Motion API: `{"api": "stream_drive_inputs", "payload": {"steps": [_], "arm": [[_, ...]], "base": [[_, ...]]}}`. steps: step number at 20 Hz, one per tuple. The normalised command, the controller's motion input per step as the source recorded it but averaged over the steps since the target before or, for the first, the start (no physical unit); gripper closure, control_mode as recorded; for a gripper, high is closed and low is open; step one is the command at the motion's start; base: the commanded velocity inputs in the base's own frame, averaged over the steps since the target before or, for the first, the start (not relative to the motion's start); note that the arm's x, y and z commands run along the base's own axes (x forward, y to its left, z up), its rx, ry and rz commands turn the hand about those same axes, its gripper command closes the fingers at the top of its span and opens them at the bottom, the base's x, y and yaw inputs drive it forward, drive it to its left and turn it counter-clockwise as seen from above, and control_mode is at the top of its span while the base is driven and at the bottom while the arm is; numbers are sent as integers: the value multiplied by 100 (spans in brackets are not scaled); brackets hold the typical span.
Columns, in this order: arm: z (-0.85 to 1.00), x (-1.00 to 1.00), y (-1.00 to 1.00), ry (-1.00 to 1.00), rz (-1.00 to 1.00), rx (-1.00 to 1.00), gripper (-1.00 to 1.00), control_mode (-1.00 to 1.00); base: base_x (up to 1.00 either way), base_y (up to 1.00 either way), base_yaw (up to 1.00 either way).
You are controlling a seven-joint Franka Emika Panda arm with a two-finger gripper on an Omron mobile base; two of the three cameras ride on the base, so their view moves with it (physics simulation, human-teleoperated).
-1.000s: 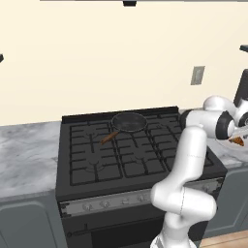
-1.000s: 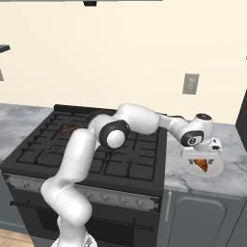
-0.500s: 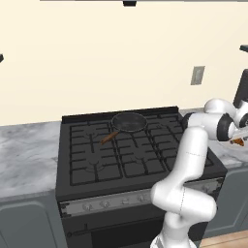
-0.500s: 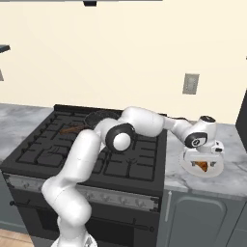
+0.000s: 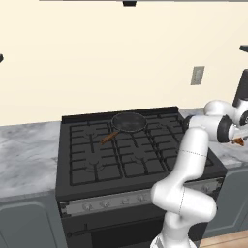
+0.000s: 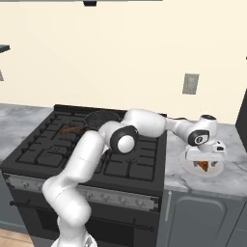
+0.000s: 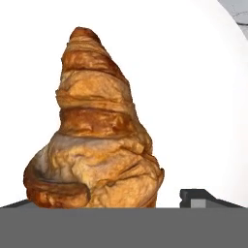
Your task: Pick the croissant and place it on the pan. Then turn on the stove to warm the croissant.
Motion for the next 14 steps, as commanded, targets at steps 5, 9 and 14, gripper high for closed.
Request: {"api": "stream_drive_inputs", "payload": {"steps": [5, 9, 14], "arm": [[0, 3, 0, 8, 0, 1, 100, -100], [0, -19, 18, -2, 2, 2, 100, -100], [0, -22, 88, -31, 26, 0, 100, -100]], "base": [[0, 0, 0], [0, 0, 0], [0, 0, 0]]}}
